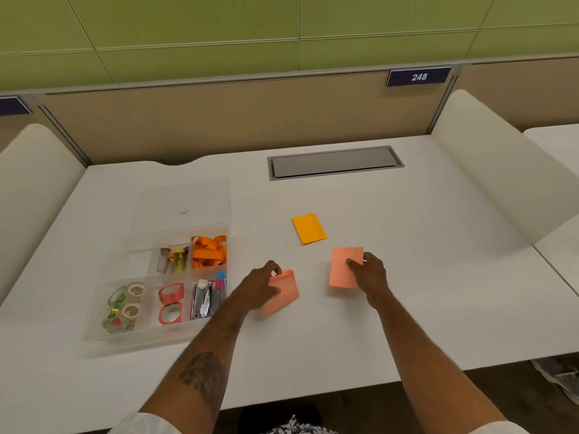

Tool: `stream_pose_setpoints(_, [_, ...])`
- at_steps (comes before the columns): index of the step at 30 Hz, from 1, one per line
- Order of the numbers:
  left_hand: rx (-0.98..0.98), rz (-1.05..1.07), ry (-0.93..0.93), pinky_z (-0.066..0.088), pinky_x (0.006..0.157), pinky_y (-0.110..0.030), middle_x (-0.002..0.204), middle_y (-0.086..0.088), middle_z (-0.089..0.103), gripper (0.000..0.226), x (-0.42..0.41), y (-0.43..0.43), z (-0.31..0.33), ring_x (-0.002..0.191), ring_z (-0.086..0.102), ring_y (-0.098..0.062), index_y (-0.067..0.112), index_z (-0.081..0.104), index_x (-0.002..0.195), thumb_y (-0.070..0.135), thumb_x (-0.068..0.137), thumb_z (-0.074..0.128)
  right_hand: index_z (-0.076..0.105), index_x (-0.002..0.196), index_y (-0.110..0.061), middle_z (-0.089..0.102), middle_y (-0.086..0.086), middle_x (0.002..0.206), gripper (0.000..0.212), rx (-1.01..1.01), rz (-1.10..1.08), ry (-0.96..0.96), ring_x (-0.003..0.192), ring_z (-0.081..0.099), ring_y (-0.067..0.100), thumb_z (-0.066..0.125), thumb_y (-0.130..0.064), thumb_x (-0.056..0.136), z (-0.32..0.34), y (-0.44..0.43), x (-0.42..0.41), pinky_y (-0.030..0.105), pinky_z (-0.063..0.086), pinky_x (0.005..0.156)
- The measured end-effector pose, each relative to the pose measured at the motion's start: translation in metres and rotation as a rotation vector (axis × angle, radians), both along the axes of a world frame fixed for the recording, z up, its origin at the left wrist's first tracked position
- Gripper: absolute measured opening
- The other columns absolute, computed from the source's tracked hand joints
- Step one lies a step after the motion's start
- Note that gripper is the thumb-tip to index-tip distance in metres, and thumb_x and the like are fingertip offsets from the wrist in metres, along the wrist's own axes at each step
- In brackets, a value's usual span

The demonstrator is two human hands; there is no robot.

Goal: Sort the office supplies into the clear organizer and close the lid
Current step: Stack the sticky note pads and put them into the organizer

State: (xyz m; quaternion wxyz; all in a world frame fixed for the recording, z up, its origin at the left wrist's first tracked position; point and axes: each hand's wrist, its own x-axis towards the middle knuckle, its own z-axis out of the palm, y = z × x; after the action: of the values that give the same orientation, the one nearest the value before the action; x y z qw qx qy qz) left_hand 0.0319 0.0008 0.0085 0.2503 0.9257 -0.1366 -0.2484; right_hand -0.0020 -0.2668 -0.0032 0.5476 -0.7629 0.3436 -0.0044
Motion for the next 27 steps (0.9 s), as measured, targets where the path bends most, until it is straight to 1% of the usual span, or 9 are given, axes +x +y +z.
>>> stream_pose_setpoints(2, [-0.136, 0.08, 0.02, 0.041, 0.085, -0.031, 0.127, -0.016, 0.056, 0.056, 0.001, 0.007, 0.01, 0.11, 0.056, -0.03, 0.023, 0.037, 0.141, 0.015, 0.092, 0.063, 0.06, 0.12, -0.012, 0.063, 0.009, 0.121, 0.034, 0.031, 0.005, -0.041, 0.105, 0.059, 0.027, 0.065, -0.023, 0.088, 0.007, 0.007, 0.008, 0.041, 0.051, 0.091])
stream_pose_setpoints(4, [-0.202, 0.159, 0.02, 0.039, 0.091, -0.031, 0.134, -0.013, 0.052, 0.053, 0.003, 0.015, 0.019, 0.118, 0.052, -0.029, 0.021, 0.038, 0.144, 0.016, 0.095, 0.058, 0.057, 0.123, -0.014, 0.063, 0.008, 0.122, 0.038, 0.069, 0.035, -0.081, 0.108, 0.059, 0.028, 0.067, -0.019, 0.087, 0.015, 0.017, 0.016, 0.047, 0.051, 0.094])
stream_pose_setpoints(7, [-0.293, 0.266, -0.014, 0.042, 0.085, -0.035, 0.123, -0.014, 0.061, 0.028, 0.009, 0.033, 0.027, 0.107, 0.057, -0.028, 0.009, 0.055, 0.126, 0.018, 0.099, 0.05, 0.049, 0.133, -0.022, 0.06, 0.008, 0.121, 0.055, 0.106, 0.097, -0.153, 0.109, 0.059, 0.027, 0.071, -0.014, 0.084, 0.029, 0.037, 0.026, 0.047, 0.052, 0.092])
stream_pose_setpoints(10, [-0.448, 0.421, 0.018, 0.04, 0.077, -0.034, 0.112, -0.016, 0.063, 0.023, 0.013, 0.062, 0.034, 0.098, 0.058, -0.029, 0.007, 0.057, 0.117, 0.019, 0.101, 0.046, 0.044, 0.137, -0.025, 0.061, 0.009, 0.115, 0.065, 0.108, 0.159, -0.188, 0.105, 0.06, 0.026, 0.075, -0.013, 0.081, 0.042, 0.064, 0.037, 0.047, 0.052, 0.092])
stream_pose_setpoints(14, [-0.557, 0.562, 0.024, 0.042, 0.078, -0.032, 0.116, -0.013, 0.06, 0.031, 0.021, 0.108, 0.043, 0.096, 0.056, -0.024, 0.008, 0.053, 0.129, 0.021, 0.103, 0.043, 0.058, 0.119, -0.019, 0.064, 0.01, 0.113, 0.038, 0.124, 0.193, -0.233, 0.103, 0.062, 0.031, 0.07, -0.012, 0.084, 0.051, 0.109, 0.053, 0.053, 0.052, 0.09])
stream_pose_setpoints(17, [-0.586, 0.619, -0.022, 0.039, 0.068, -0.03, 0.101, -0.008, 0.058, 0.023, 0.027, 0.153, 0.05, 0.085, 0.052, -0.019, 0.011, 0.057, 0.116, 0.021, 0.104, 0.04, 0.059, 0.117, -0.016, 0.064, 0.01, 0.113, 0.032, 0.13, 0.189, -0.259, 0.099, 0.061, 0.029, 0.067, -0.012, 0.087, 0.056, 0.153, 0.066, 0.045, 0.053, 0.082])
stream_pose_setpoints(19, [-0.581, 0.642, -0.032, 0.037, 0.069, -0.032, 0.093, -0.007, 0.057, 0.025, 0.032, 0.187, 0.051, 0.083, 0.05, -0.02, 0.01, 0.058, 0.107, 0.025, 0.104, 0.038, 0.06, 0.118, -0.016, 0.064, 0.01, 0.113, 0.032, 0.089, 0.186, -0.273, 0.096, 0.06, 0.025, 0.067, -0.013, 0.087, 0.059, 0.184, 0.076, 0.036, 0.049, 0.074])
stream_pose_setpoints(24, [-0.599, 0.742, -0.065, 0.032, 0.06, -0.03, 0.083, -0.008, 0.049, 0.026, 0.048, 0.271, 0.051, 0.071, 0.042, -0.019, 0.01, 0.055, 0.093, 0.025, 0.104, 0.037, 0.056, 0.124, -0.014, 0.059, 0.009, 0.125, 0.036, -0.001, 0.257, -0.291, 0.111, 0.057, 0.029, 0.066, -0.019, 0.09, 0.069, 0.262, 0.1, 0.041, 0.051, 0.093])
stream_pose_setpoints(27, [-0.611, 0.791, -0.074, 0.032, 0.057, -0.029, 0.08, -0.008, 0.044, 0.025, 0.054, 0.315, 0.047, 0.069, 0.04, -0.019, 0.01, 0.053, 0.09, 0.025, 0.104, 0.038, 0.058, 0.121, -0.017, 0.061, 0.009, 0.122, 0.032, 0.028, 0.293, -0.29, 0.108, 0.059, 0.028, 0.066, -0.019, 0.09, 0.072, 0.303, 0.112, 0.042, 0.053, 0.089])
